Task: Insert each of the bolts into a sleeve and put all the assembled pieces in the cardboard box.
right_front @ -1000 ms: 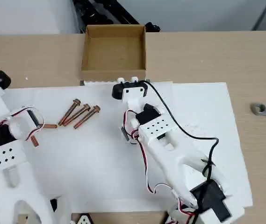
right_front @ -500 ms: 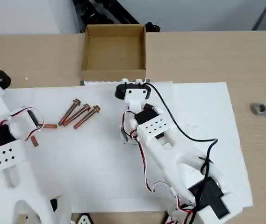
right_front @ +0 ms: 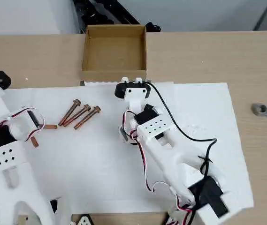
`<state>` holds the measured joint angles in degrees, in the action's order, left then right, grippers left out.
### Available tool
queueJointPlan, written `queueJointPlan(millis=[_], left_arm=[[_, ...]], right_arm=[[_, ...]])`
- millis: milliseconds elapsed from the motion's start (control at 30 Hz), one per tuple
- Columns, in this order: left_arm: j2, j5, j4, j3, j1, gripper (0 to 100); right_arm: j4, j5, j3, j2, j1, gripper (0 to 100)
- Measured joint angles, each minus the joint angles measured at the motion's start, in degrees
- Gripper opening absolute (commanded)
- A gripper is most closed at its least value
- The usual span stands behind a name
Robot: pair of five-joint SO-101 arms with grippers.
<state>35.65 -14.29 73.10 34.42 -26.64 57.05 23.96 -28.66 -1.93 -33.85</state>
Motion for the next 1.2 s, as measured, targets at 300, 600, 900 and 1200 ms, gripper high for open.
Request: queueJointPlan(millis=[300, 600, 900, 1200], left_arm=[[0.0, 0.6, 0.0, 0.0, 0.0, 1], [0.0, 1.1, 0.0, 0.0, 0.0, 1], [0.0, 1.1, 0.0, 0.0, 0.0, 1], [0.0, 4.3, 0.0, 0.0, 0.5, 1]], right_arm=[[-0.8, -0.1, 0.2, 3.6, 0.4, 0.2], [0.2, -5.7, 0.4, 3.6, 0.5, 0.2], [2.3, -15.6, -0.9, -8.2, -0.2, 0.2], [6.6, -27.9, -1.0, -23.0, 5.3, 0.2]])
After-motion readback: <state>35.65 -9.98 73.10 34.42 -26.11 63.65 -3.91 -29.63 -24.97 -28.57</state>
